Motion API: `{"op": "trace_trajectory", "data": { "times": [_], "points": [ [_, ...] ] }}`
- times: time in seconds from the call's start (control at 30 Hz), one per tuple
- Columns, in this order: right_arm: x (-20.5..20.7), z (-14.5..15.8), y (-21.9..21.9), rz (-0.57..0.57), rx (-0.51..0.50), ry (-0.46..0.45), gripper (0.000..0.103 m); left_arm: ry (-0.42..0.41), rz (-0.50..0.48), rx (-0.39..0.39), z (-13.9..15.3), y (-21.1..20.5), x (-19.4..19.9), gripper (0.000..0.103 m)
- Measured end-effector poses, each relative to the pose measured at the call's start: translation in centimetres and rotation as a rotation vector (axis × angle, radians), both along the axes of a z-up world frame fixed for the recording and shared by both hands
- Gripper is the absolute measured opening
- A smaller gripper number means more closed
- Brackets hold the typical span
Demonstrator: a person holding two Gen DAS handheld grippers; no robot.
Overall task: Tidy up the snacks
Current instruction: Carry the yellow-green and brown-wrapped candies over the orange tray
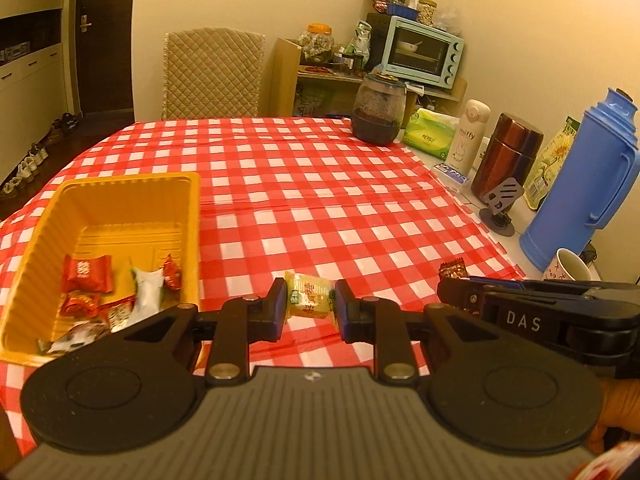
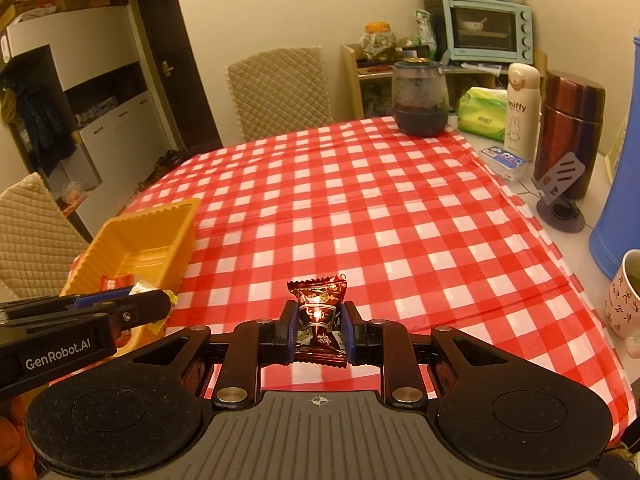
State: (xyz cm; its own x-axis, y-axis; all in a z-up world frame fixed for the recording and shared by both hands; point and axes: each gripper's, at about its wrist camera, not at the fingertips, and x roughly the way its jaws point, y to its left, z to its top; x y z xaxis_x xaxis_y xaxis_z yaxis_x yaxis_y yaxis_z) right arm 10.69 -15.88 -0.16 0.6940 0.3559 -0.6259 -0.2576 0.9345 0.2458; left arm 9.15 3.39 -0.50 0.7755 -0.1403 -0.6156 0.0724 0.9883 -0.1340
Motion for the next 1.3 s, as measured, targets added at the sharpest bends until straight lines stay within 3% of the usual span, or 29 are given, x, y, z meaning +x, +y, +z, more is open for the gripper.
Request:
{"op": "trace_trajectory", "data": {
  "times": [1.3],
  "points": [
    [-1.5, 1.2, 8.8, 0.209, -0.024, -0.038, 0.023, -0.028, 0.147, -0.004, 1.9, 7.2, -3.9, 0.022]
  ]
}}
